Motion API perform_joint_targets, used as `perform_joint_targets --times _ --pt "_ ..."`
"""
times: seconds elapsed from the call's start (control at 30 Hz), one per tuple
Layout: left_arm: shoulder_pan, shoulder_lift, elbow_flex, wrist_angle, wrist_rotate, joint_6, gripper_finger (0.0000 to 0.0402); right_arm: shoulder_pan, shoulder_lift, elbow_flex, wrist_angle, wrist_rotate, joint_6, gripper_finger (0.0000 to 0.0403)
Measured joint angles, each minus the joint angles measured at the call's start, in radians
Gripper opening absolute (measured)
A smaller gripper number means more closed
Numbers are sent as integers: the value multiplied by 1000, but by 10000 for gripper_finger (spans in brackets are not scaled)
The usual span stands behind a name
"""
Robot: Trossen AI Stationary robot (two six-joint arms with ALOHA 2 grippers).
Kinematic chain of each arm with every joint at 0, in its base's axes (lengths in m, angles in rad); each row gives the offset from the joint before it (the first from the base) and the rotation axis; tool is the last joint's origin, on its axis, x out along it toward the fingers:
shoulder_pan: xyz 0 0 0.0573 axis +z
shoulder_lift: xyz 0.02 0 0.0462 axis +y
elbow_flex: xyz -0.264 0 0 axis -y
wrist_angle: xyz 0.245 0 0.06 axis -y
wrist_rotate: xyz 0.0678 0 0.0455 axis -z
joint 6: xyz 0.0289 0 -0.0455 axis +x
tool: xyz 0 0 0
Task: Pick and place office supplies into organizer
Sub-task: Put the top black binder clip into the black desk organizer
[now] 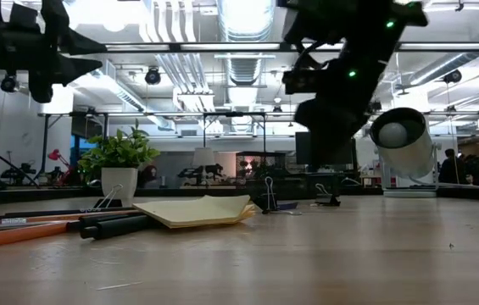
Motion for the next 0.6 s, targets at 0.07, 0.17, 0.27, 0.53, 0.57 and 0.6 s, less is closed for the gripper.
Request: perform_joint_targets --times 0.07,0.17,0.27,0.53,0.57,0.6 --pt "0 1 0 0 0 0 159 -25 6 5 2 -29 32 205" --pt "0 -1 0 -1 0 -1 159 -47 10 5 5 -84 46 205" --pt "0 -1 0 0 0 -1 159 -49 9 -7 2 -102 42 205" --pt "0 -2 0 3 -11 -88 159 -49 6 -12 1 -104 1 206" --pt "0 -2 0 4 -16 -118 159 -49 6 -16 0 -99 -3 206" --pt "0 -2 0 4 -16 -141 159 -49 6 -21 0 -98 -3 206"
